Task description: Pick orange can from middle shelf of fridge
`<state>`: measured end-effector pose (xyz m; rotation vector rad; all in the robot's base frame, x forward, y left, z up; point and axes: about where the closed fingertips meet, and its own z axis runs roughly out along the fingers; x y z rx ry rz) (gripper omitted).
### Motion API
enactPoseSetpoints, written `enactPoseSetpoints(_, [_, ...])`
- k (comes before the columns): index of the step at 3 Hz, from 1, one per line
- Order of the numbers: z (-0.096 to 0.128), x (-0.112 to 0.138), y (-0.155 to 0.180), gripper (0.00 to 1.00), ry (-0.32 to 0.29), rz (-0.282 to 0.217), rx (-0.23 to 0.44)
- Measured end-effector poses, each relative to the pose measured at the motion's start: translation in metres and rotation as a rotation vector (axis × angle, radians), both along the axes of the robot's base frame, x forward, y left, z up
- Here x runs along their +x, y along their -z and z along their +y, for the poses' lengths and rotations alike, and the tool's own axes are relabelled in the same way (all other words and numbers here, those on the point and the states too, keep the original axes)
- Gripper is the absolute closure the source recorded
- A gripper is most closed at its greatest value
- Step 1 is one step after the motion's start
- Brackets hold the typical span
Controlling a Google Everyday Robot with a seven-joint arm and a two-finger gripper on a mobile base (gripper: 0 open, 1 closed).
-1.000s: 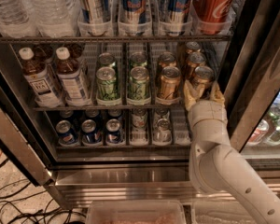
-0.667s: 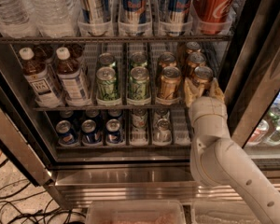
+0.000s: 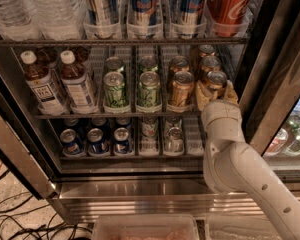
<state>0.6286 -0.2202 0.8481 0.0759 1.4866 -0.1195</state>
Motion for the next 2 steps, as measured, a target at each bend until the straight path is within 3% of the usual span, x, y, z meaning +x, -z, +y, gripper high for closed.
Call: enactPoseSetpoints(2, [0.0000, 0.0000, 0.0000, 0.97, 0.000, 0.000, 0.000])
